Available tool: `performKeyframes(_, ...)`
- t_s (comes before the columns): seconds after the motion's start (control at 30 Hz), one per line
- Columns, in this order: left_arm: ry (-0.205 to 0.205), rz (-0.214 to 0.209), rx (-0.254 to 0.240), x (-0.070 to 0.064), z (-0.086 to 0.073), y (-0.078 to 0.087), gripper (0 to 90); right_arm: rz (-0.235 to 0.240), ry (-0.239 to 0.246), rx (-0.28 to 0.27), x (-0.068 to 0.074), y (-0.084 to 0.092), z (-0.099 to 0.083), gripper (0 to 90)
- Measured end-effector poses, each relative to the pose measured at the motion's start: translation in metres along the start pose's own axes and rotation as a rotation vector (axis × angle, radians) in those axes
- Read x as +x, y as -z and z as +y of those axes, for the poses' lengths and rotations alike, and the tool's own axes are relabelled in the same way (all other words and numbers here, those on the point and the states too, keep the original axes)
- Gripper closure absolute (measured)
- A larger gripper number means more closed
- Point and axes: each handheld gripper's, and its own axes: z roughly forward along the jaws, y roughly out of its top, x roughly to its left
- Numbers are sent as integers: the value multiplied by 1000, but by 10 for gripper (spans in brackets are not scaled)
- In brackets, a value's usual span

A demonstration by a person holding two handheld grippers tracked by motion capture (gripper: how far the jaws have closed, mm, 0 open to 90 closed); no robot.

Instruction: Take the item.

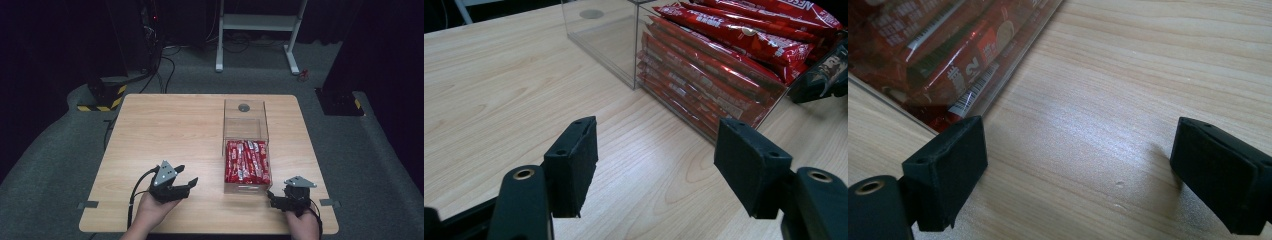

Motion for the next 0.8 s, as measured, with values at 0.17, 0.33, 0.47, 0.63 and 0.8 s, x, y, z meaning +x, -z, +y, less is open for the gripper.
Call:
performKeyframes(0.17,-2,-14,0,-3,3,-4,341,1,5,2,0,0,0,80)
performKeyframes(0.33,-1,-29,0,-7,7,-8,342,2,9,1,0,0,0,80)
performKeyframes(0.47,2,-44,-6,-10,10,-10,344,3,8,1,0,0,0,80)
performKeyframes(0.63,3,-54,-12,-13,13,-12,345,5,11,1,0,0,0,80)
performKeyframes(0.8,-1,-66,-19,-17,16,-14,347,6,11,1,0,0,0,80)
